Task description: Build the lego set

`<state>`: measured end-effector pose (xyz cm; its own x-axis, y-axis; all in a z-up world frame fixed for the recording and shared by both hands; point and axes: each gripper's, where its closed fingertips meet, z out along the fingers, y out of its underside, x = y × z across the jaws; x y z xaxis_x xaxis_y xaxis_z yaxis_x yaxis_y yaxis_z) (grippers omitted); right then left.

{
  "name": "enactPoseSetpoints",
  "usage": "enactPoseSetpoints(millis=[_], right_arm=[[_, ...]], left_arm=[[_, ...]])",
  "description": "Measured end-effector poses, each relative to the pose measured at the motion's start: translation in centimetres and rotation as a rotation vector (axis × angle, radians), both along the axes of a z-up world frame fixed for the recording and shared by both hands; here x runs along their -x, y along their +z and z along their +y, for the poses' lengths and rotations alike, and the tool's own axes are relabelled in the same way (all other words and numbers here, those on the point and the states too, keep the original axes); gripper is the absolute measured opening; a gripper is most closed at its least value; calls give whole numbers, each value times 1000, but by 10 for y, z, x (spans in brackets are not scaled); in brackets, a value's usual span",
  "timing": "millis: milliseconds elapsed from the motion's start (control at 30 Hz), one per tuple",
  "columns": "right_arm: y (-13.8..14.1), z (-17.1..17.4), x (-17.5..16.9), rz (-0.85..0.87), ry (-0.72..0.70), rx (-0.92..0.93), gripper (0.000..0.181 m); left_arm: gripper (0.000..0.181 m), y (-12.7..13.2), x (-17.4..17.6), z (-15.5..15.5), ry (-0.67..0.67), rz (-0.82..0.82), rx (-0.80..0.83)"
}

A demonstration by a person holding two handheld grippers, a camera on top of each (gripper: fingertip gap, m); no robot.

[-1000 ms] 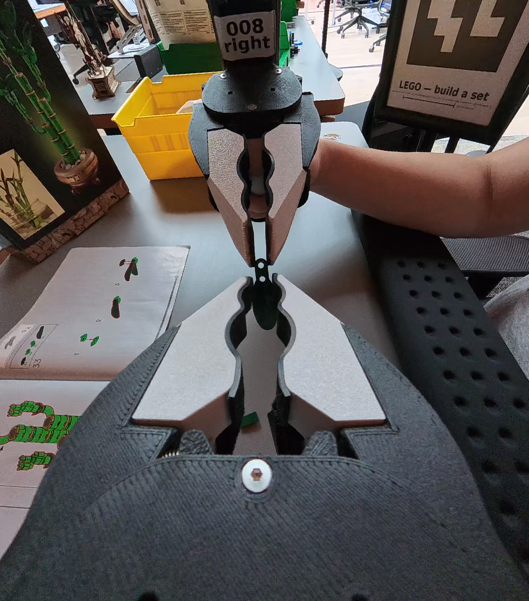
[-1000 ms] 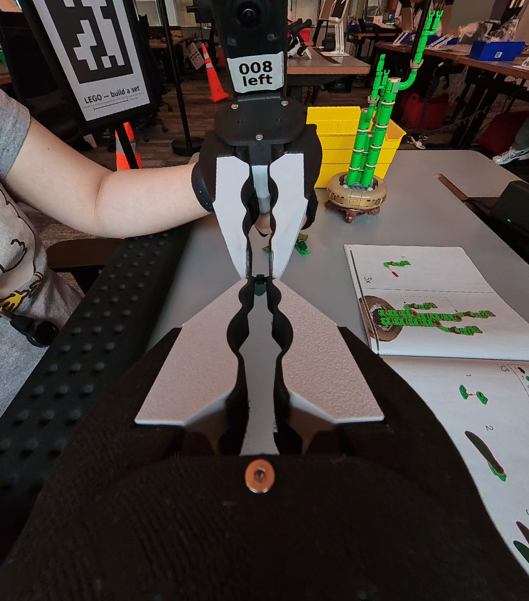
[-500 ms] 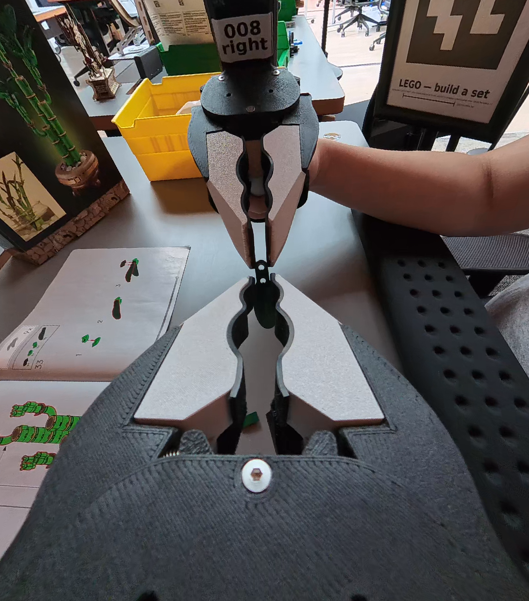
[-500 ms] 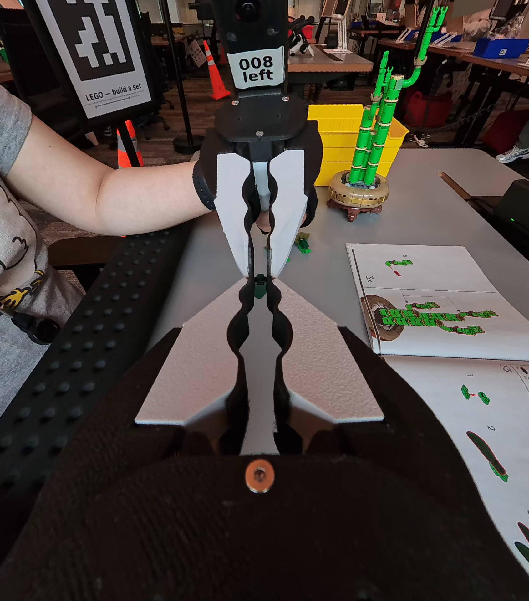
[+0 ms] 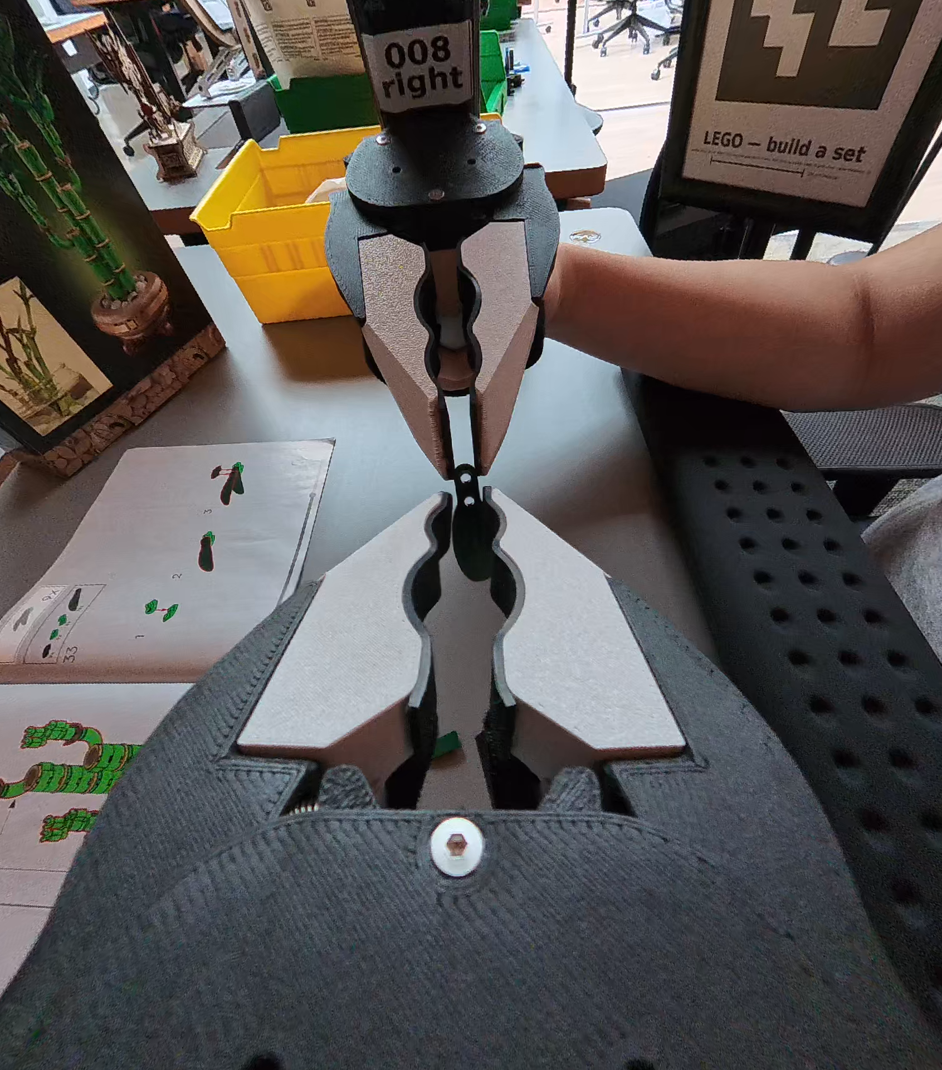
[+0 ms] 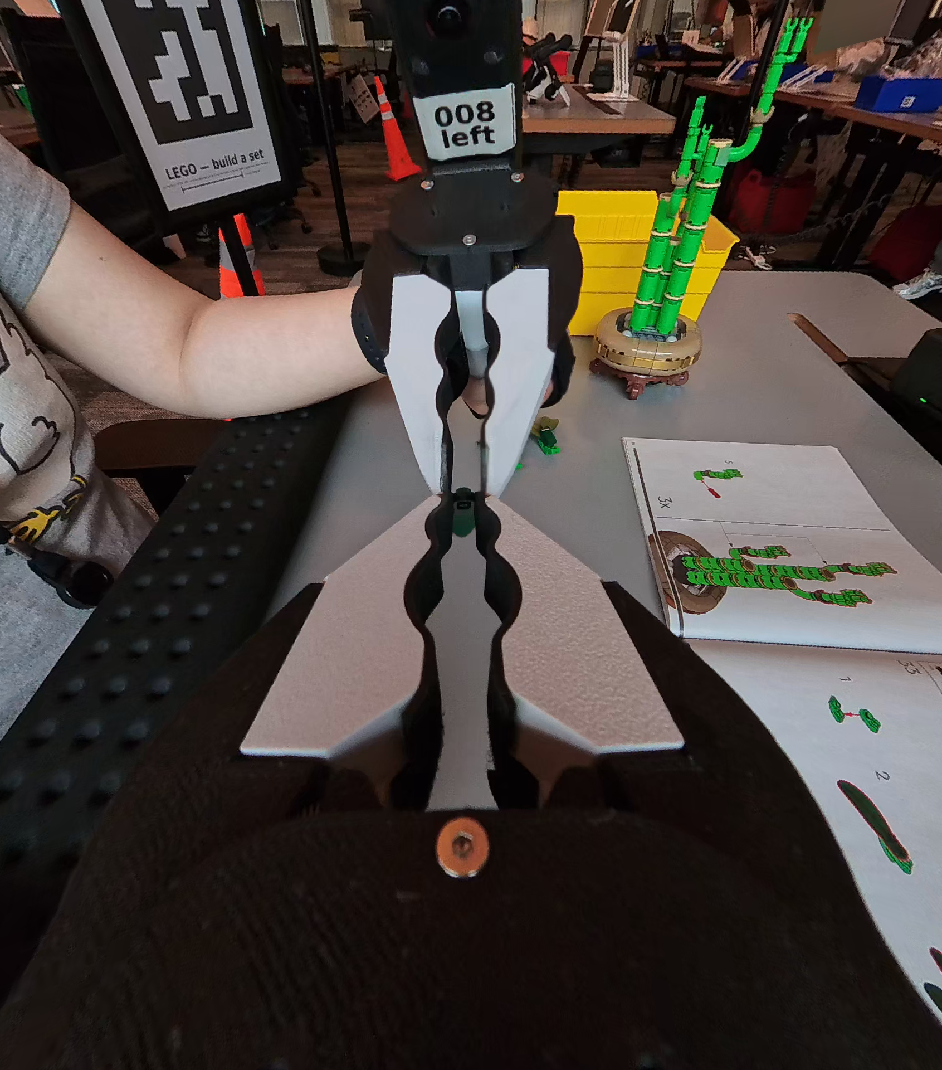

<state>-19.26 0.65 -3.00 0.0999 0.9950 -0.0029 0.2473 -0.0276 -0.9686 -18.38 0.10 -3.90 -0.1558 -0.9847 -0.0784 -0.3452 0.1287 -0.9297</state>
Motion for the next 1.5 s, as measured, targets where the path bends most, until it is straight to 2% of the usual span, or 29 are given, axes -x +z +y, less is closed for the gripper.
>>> enactPoseSetpoints(millis=[533,700,833,967,1033,1200,1500], right_arm=[[1,0,1,9,1,-10,6],[-5,4,-7,-27,-34,3,24],[-34,1,-25,-176,-146,41,30],[-81,-50,-20,-246,-55,122,30],[-97,-56,-21,-271,-73,125,28],[-112,-52,-21,-315,-101,140,27],[-131,-59,-12,-418,-91,145,25]], left_arm=[[6,1,0,0,1,13,-23],[6,-5,5,4,1,60,17],[6,-13,13,13,26,93,38],[6,-19,16,11,4,146,74],[6,-20,14,7,-14,157,77],[6,-31,12,2,-24,204,58],[6,-28,12,0,-32,197,56]])
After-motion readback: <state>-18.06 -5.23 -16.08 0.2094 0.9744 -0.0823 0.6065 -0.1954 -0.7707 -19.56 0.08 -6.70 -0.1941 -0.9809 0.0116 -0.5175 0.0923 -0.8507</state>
